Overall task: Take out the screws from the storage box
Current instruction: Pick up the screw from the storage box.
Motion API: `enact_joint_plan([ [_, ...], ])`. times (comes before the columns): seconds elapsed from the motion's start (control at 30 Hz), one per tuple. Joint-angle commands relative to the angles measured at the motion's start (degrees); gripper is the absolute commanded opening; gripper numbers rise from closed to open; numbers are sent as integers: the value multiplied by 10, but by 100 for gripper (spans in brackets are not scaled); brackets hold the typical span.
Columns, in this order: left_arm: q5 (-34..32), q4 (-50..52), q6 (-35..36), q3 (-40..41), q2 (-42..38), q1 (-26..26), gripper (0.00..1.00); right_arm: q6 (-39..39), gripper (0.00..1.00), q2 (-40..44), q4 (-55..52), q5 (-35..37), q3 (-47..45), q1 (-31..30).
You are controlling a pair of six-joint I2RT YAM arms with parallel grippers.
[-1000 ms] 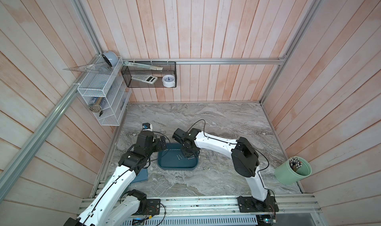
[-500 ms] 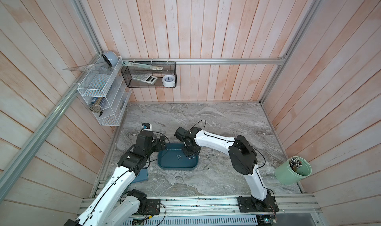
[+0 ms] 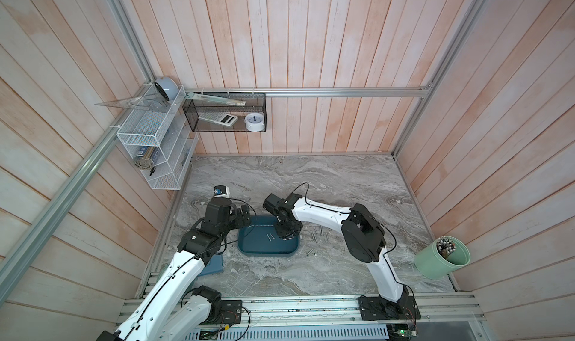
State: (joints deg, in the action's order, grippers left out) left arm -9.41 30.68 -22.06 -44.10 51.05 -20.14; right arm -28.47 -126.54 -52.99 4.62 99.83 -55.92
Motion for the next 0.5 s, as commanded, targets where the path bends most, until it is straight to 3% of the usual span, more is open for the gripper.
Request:
enact_joint_plan([
  [0.0, 2, -6, 0, 6, -1, 3, 100, -5, 18, -37, -14, 7, -4, 3],
  [0.47, 3, -7, 1, 5, 4, 3, 100, 7, 18, -51, -39, 39, 25, 4],
])
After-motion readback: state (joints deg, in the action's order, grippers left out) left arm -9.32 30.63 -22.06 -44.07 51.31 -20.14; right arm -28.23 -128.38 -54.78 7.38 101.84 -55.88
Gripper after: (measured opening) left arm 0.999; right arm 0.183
